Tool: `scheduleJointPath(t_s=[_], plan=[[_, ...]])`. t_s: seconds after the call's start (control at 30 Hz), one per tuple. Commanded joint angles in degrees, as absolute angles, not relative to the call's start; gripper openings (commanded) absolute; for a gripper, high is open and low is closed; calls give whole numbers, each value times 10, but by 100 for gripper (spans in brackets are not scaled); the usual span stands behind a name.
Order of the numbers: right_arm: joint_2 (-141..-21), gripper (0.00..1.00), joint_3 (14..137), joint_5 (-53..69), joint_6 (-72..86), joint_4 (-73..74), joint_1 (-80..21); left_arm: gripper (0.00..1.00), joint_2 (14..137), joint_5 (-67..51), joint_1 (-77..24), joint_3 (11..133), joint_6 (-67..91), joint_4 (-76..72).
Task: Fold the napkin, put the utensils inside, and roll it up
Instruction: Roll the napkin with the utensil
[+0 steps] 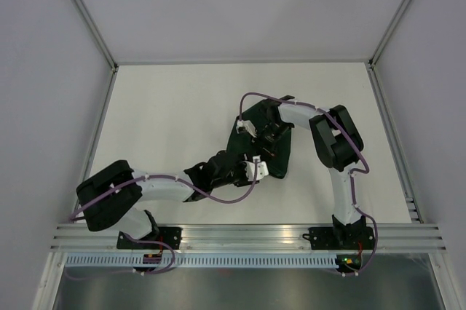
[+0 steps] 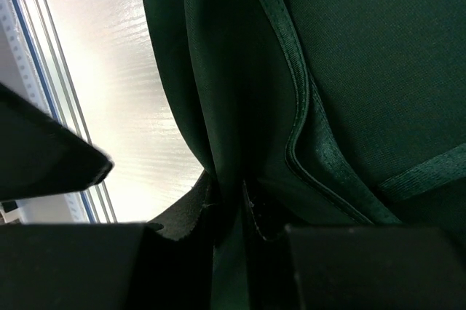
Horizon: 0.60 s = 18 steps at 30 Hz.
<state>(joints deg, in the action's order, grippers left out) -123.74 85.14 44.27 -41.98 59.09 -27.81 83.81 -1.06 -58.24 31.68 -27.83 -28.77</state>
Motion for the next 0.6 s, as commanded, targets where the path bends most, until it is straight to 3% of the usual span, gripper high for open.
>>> scheduleJointPath(t_s=[0.0,0.57], plan=[[-1281,7,847,377,-463,584,-267,61,866,-4,-593,347,-335,-261],[-1312,6,871,390,-493,613,-236,68,969,31,-598,381,-436,-281]])
